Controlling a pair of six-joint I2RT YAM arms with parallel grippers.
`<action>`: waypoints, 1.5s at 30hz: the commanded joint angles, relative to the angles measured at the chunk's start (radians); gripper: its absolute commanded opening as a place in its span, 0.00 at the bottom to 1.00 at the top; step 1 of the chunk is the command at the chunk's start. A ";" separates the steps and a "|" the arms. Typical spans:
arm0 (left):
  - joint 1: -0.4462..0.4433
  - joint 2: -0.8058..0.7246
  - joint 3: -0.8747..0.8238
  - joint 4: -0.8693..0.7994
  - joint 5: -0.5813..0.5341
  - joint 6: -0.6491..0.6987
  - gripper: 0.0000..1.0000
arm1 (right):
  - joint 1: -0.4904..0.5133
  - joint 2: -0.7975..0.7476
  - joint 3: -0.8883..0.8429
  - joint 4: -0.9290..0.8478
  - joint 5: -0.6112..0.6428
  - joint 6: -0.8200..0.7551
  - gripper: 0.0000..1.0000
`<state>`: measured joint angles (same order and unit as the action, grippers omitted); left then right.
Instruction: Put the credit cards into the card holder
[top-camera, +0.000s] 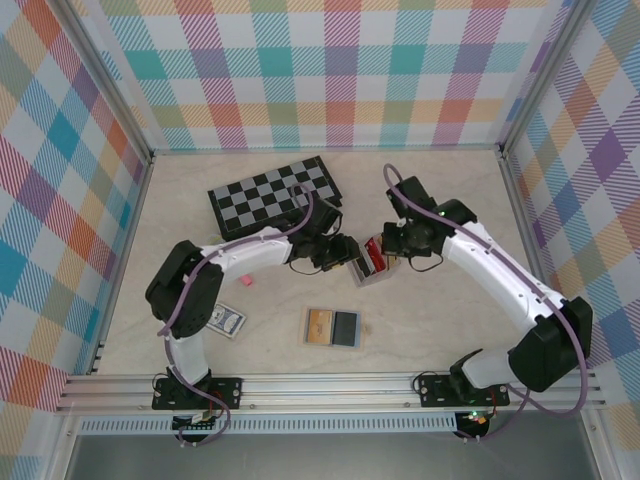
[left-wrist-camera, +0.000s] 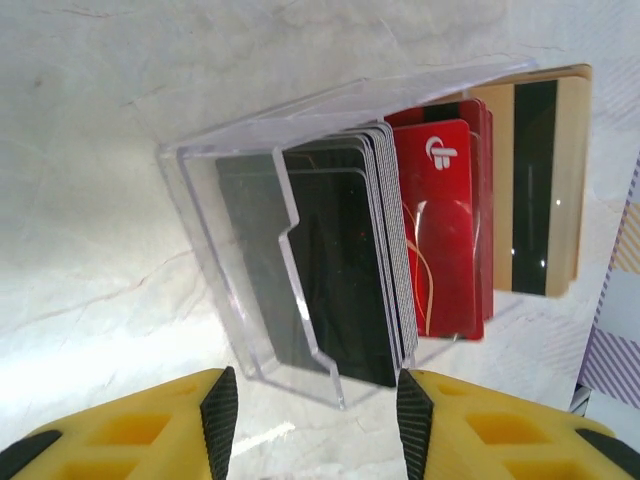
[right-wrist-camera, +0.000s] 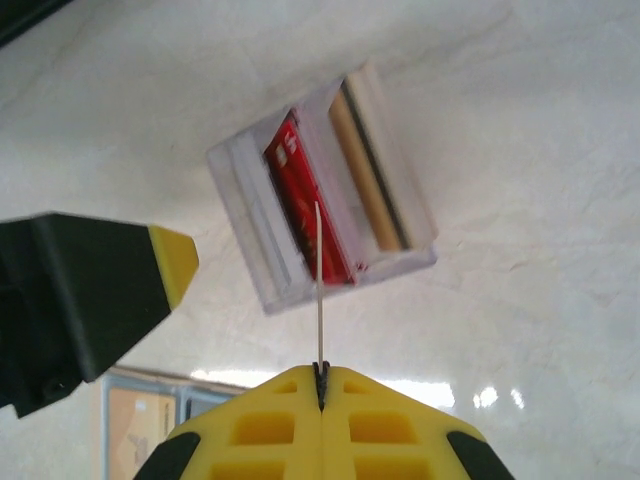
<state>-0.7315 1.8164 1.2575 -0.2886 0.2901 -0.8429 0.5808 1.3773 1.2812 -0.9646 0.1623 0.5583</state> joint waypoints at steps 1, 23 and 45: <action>0.008 -0.110 -0.079 -0.057 -0.058 0.018 0.48 | 0.085 -0.040 -0.046 -0.060 0.050 0.170 0.00; -0.004 -0.457 -0.580 -0.040 -0.031 -0.026 0.49 | 0.407 -0.047 -0.403 0.236 0.014 0.490 0.00; -0.072 -0.379 -0.613 -0.012 -0.031 -0.025 0.46 | 0.409 -0.093 -0.474 0.304 0.031 0.527 0.00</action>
<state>-0.7902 1.4303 0.6571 -0.3077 0.2527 -0.8669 0.9829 1.3010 0.7979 -0.6460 0.1757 1.0702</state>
